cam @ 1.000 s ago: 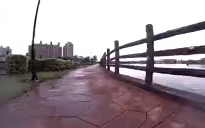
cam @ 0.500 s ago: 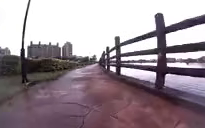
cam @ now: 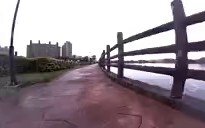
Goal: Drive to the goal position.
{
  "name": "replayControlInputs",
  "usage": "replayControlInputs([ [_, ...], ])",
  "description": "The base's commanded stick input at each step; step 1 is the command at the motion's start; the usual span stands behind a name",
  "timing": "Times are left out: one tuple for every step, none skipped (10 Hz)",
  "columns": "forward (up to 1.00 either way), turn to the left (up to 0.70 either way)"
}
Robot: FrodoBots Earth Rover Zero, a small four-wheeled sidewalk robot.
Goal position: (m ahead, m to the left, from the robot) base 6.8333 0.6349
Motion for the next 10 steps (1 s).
replayControlInputs([
  [1.00, 0.39],
  [1.00, 0.39],
  [1.00, 0.39],
  [1.00, 0.39],
  [1.00, 0.39],
  [1.00, 0.39],
  [1.00, 0.24],
  [1.00, 0.07],
  [1.00, -0.01],
  [1.00, -0.01],
])
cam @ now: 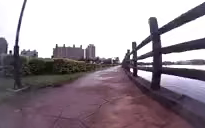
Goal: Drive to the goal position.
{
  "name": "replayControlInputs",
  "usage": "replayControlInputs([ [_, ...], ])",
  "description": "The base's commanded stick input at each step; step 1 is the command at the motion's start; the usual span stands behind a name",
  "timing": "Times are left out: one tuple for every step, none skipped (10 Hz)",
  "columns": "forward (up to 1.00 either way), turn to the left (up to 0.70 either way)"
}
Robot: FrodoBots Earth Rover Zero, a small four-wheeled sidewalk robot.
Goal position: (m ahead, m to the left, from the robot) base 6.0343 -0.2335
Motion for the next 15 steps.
replayControlInputs([
  [1.00, -0.01],
  [1.00, -0.01],
  [1.00, -0.01],
  [1.00, -0.01],
  [1.00, -0.01],
  [1.00, -0.01],
  [1.00, -0.01],
  [1.00, -0.01],
  [1.00, -0.01],
  [1.00, -0.01],
  [1.00, -0.01],
  [1.00, -0.01],
  [1.00, -0.01],
  [1.00, -0.01],
  [1.00, -0.01],
])
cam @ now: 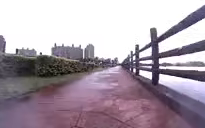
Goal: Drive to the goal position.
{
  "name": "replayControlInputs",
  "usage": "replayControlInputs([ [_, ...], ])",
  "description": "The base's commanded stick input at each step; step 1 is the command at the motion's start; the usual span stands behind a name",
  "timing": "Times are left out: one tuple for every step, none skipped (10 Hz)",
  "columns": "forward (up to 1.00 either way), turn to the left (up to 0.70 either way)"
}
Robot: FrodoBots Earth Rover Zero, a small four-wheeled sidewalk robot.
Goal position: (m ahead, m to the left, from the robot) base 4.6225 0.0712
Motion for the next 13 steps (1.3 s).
replayControlInputs([
  [1.00, -0.01],
  [1.00, 0.04],
  [1.00, 0.25],
  [1.00, 0.06],
  [1.00, -0.01],
  [1.00, -0.01],
  [1.00, -0.01],
  [1.00, -0.01],
  [1.00, -0.01],
  [1.00, -0.01],
  [1.00, -0.04],
  [1.00, -0.34],
  [1.00, -0.38],
])
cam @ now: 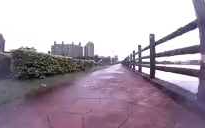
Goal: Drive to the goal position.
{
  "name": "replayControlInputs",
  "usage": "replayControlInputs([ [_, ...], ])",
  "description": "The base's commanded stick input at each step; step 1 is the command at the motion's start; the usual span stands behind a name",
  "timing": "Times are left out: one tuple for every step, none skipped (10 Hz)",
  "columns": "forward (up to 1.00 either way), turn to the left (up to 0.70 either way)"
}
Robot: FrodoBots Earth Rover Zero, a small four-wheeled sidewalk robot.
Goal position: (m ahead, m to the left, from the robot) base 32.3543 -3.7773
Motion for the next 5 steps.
replayControlInputs([
  [1.00, -0.35],
  [1.00, -0.01],
  [1.00, -0.01],
  [1.00, -0.01],
  [1.00, -0.01],
])
